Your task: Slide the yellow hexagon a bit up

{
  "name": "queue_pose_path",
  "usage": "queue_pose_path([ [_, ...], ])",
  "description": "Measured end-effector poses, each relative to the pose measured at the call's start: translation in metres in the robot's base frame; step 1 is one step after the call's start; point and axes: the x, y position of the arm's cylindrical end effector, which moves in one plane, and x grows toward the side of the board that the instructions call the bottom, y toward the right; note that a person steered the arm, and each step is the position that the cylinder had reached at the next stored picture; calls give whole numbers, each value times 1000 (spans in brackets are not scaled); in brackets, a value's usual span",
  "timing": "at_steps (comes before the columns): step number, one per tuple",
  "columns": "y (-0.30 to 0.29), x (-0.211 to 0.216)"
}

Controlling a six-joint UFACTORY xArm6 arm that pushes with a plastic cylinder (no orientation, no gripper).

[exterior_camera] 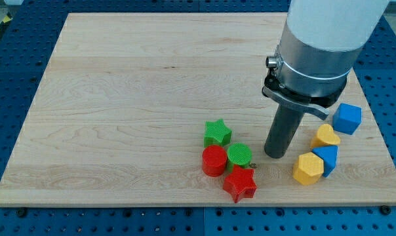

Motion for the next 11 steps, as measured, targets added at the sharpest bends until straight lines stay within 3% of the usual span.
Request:
queue_pose_path([
  [2,0,14],
  [5,8,70],
  [8,71,69],
  [11,63,45],
])
